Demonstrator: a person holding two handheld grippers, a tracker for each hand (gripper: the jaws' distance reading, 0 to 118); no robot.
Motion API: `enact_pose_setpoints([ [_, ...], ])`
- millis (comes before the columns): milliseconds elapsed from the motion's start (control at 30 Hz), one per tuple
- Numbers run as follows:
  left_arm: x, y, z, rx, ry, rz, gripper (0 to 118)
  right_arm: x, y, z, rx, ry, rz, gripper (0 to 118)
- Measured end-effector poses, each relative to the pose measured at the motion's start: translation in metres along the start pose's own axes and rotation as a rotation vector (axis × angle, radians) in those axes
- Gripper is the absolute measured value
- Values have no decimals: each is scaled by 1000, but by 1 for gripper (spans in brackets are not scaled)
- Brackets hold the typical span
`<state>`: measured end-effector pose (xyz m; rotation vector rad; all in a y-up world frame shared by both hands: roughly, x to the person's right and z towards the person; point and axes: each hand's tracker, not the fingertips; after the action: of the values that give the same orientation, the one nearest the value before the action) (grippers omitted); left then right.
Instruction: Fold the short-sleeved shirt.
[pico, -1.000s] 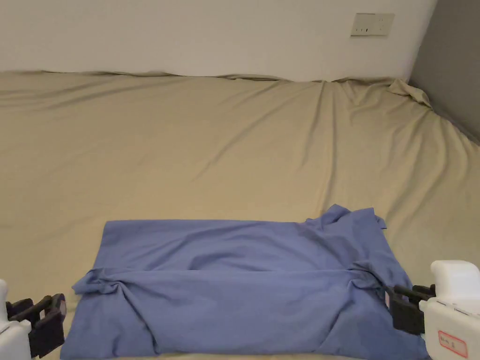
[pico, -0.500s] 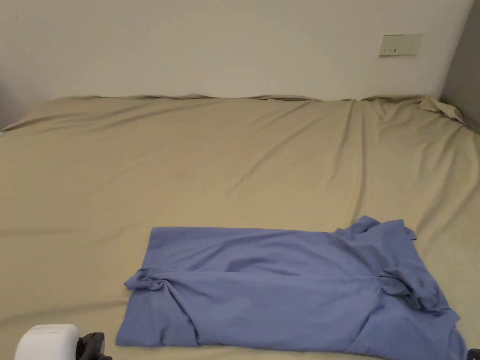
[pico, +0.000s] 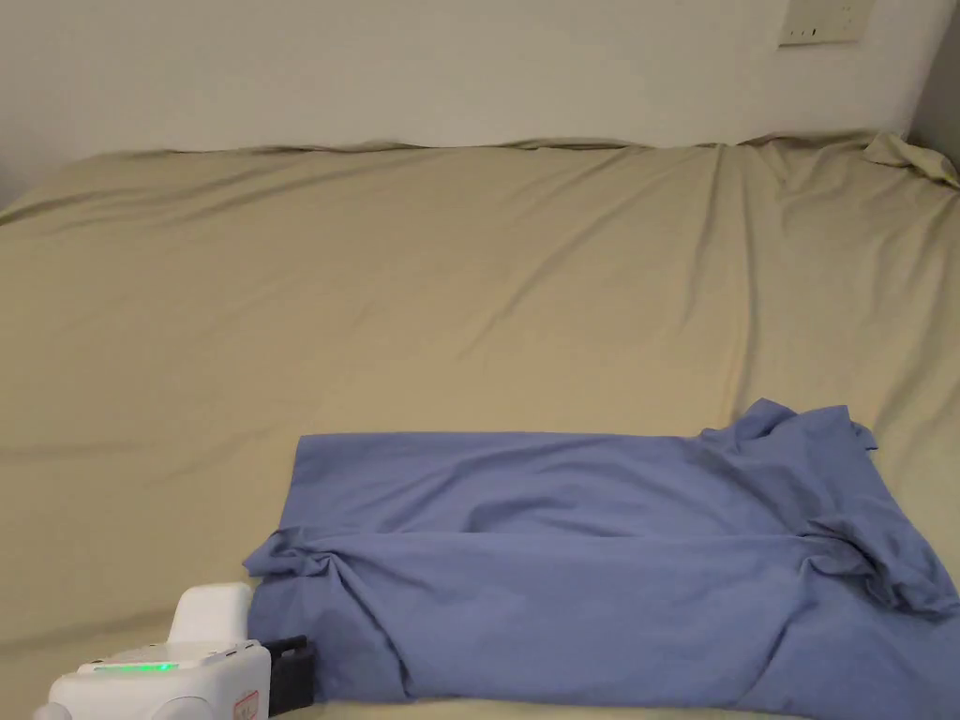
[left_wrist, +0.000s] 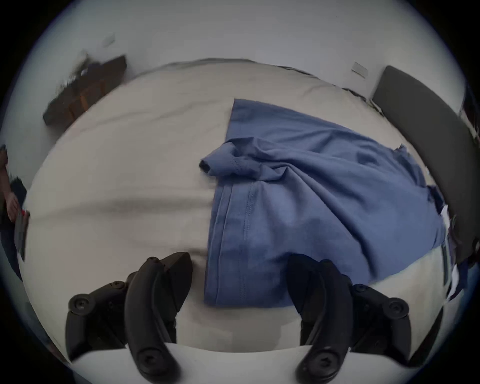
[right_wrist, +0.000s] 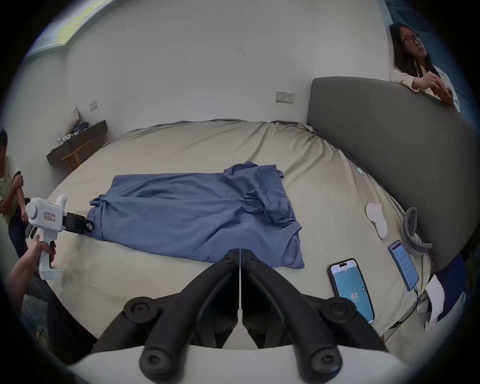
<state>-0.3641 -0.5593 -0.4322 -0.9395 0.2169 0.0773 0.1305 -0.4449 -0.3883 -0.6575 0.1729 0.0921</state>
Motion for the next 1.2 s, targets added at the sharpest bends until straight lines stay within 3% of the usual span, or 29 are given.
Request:
enact_pose_setpoints([
  [33,2,1,2,-8,21,-16,68,-1,0,-3,-4,1,2,4],
  [100,0,1,5,33,-15,5,5,-5,2,-11,-17,5,10,4],
  [333,-8,-1,26,31,-44,54,5,6,3,-37,-52,31,-5,4],
  [367,-7,-1,30,36,-46,53,5,13,3,-40,-54,38,-26,8],
  [400,-9,2,36,40,-51,54,5,22,5,-46,-83,58,-60,37],
  [433,-9,4,38,44,-63,57,5,31,6,-54,-133,82,-87,94],
  [467,-6,5,41,47,-61,59,5,42,5,-65,-178,91,-130,106],
  [567,2,9,50,64,-51,35,5,76,1,-90,-193,37,-197,106],
  [667,5,12,49,51,-42,12,5,97,-6,-128,-268,-14,-193,106],
  [767,7,12,46,38,-33,12,5,104,-13,-163,-314,5,-205,104],
  [800,6,13,44,30,-30,11,5,104,-17,-171,-328,35,-223,96],
  [833,6,13,43,26,-29,12,5,104,-19,-177,-336,35,-229,69],
  [867,7,13,42,20,-26,12,5,97,-14,-167,-269,-34,-150,58],
  [900,7,13,43,16,-26,12,5,94,-11,-162,-270,-17,-124,49],
  [933,6,13,44,16,-29,16,5,94,-9,-160,-272,29,-165,17],
  [967,6,14,47,18,-33,20,5,92,-7,-154,-261,7,-176,7],
  [1033,5,17,55,31,-44,29,5,90,-1,-145,-242,2,-100,7],
  [1200,-1,22,82,65,-83,39,5,94,10,-112,-209,48,-102,7],
])
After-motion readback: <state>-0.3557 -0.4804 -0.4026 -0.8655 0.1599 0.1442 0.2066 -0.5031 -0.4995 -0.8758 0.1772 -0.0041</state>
